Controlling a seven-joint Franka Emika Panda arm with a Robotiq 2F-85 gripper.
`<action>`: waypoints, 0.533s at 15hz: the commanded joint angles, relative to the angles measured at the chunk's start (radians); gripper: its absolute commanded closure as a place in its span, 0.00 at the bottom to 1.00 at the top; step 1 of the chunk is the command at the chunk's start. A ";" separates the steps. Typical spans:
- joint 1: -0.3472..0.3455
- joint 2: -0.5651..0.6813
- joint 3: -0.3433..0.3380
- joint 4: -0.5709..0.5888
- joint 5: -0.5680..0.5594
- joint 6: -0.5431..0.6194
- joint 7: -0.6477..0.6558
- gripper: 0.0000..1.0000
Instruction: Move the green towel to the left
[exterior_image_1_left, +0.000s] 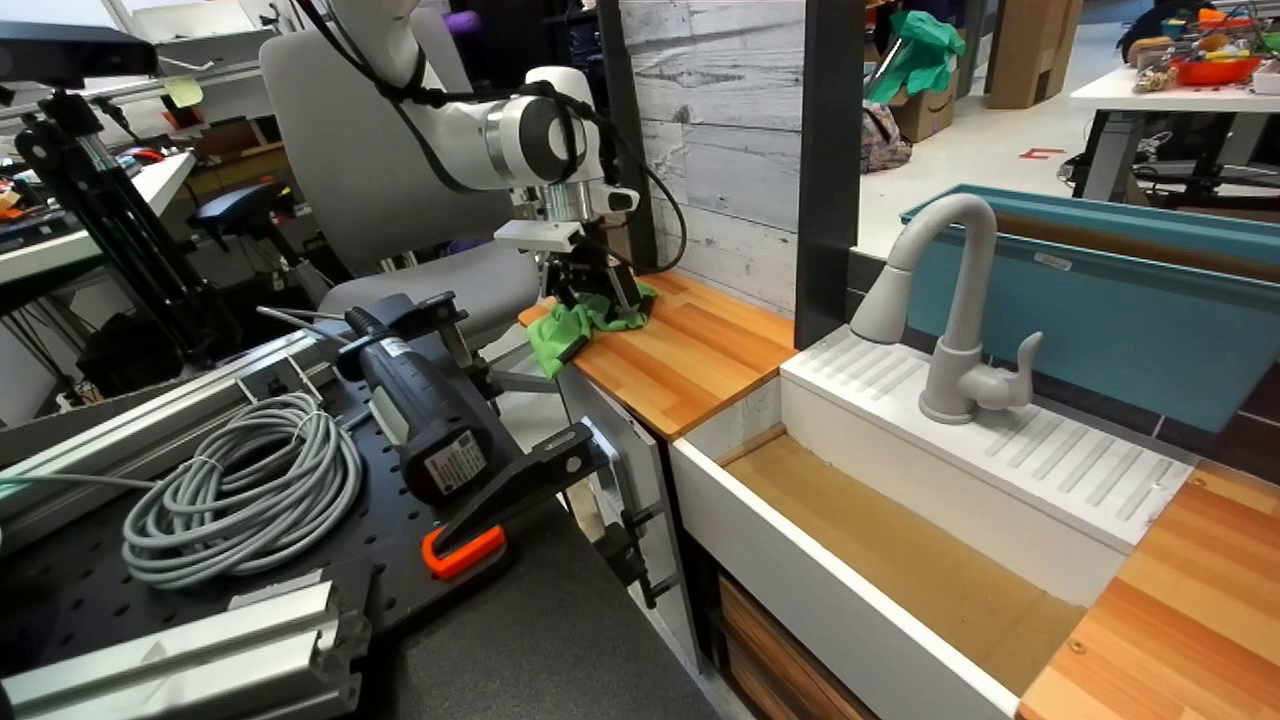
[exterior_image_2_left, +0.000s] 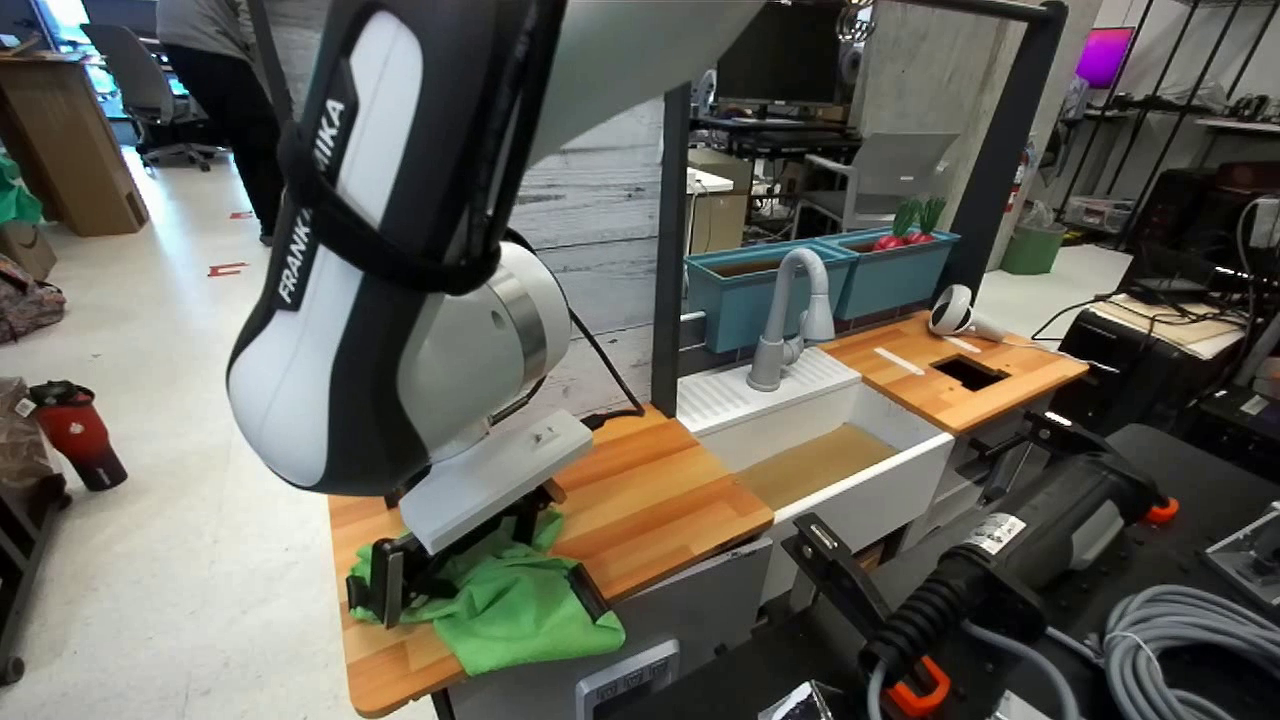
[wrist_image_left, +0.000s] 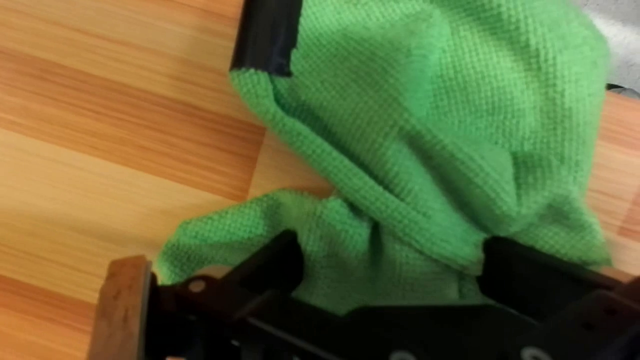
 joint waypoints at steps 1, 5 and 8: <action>0.009 -0.059 0.017 -0.072 -0.016 -0.002 0.016 0.00; 0.004 -0.223 0.035 -0.269 -0.014 0.087 0.029 0.00; 0.002 -0.353 0.036 -0.409 -0.008 0.159 0.055 0.00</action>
